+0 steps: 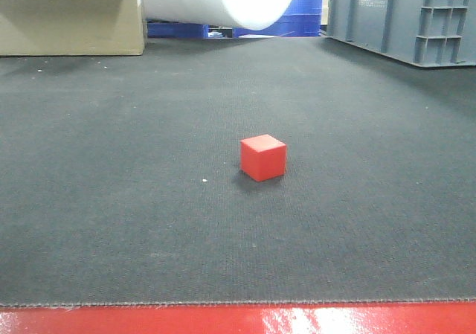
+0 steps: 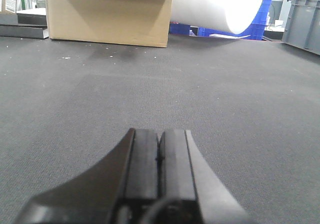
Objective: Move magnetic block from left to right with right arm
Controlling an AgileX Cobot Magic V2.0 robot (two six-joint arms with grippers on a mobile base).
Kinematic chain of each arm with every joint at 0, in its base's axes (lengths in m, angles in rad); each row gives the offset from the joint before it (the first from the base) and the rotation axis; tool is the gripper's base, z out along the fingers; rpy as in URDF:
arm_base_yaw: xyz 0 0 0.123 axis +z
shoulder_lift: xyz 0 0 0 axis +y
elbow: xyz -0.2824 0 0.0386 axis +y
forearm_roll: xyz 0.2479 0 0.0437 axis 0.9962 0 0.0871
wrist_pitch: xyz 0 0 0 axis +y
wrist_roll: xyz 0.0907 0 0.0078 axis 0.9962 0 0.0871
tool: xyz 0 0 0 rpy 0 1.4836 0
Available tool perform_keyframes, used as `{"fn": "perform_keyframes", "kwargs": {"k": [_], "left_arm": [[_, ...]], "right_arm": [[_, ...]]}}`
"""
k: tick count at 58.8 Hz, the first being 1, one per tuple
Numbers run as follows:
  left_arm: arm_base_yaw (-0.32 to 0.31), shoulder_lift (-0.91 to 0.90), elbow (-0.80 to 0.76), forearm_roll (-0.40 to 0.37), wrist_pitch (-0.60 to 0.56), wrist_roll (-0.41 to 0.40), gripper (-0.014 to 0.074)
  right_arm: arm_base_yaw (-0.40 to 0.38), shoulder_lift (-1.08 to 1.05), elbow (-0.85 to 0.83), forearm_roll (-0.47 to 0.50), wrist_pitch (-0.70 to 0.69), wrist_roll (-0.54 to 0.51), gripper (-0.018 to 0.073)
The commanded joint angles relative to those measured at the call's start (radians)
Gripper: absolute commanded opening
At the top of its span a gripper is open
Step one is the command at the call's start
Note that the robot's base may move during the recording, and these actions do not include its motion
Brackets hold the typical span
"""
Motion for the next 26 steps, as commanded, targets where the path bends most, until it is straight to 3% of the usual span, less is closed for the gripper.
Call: {"fn": "perform_keyframes", "kwargs": {"k": [1, 26], "left_arm": [[0.000, -0.011, 0.009, 0.000, -0.089, -0.004, -0.0116], [0.000, -0.011, 0.009, 0.000, -0.089, -0.004, -0.0116]], "right_arm": [[-0.008, -0.019, -0.006, 0.001, -0.094, -0.008, 0.0068], [-0.008, -0.019, -0.006, 0.001, -0.094, -0.008, 0.0068]]}}
